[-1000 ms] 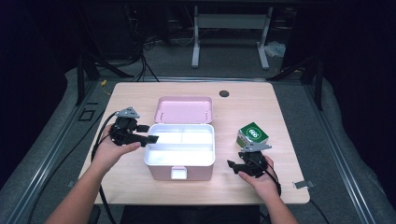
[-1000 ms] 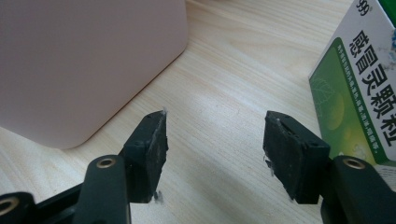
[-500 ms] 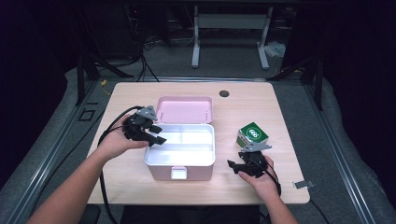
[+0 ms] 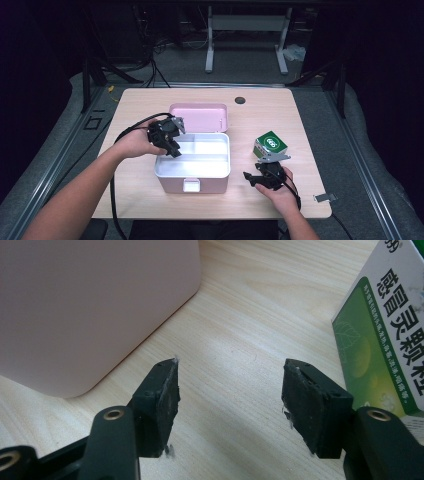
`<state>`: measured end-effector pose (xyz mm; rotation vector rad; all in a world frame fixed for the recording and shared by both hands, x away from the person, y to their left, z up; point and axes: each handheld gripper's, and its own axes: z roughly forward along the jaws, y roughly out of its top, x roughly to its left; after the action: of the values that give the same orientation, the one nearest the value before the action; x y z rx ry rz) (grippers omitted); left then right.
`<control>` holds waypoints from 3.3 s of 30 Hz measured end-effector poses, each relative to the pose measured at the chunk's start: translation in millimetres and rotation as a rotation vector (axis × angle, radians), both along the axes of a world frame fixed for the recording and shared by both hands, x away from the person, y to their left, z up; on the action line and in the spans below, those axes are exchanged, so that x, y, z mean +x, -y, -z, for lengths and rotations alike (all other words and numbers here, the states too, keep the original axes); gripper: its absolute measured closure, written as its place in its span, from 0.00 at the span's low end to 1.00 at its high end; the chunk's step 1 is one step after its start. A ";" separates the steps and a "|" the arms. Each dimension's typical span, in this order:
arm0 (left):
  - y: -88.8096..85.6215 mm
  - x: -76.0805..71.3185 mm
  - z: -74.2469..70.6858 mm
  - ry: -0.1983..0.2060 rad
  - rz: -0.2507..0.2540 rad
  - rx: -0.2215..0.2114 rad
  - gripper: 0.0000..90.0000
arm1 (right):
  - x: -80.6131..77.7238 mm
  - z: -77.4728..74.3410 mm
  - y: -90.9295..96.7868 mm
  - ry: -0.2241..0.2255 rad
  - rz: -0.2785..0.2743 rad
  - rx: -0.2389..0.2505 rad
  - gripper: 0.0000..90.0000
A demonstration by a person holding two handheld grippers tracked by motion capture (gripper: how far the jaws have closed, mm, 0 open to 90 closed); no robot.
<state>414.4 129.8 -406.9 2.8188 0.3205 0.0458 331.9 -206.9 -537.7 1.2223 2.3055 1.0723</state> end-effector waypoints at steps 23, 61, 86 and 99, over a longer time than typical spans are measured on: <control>29.3 7.7 8.6 -0.052 0.151 0.181 0.94 | 0.1 0.3 0.4 0.001 -0.007 -0.004 0.44; 44.1 1.3 -17.2 0.006 0.168 0.209 0.99 | 0.6 1.1 -0.4 -0.005 -0.021 -0.012 0.44; -167.8 8.0 -28.7 -0.027 -0.440 0.094 0.99 | 0.7 1.1 -0.9 -0.005 -0.016 -0.018 0.44; -201.4 9.1 29.4 -0.110 -0.618 0.057 0.99 | 0.6 1.5 -2.4 -0.005 -0.016 -0.020 0.44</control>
<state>423.5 331.3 -436.3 2.6660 1.2152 0.0334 332.6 -204.5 -539.2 1.2027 2.3272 1.0504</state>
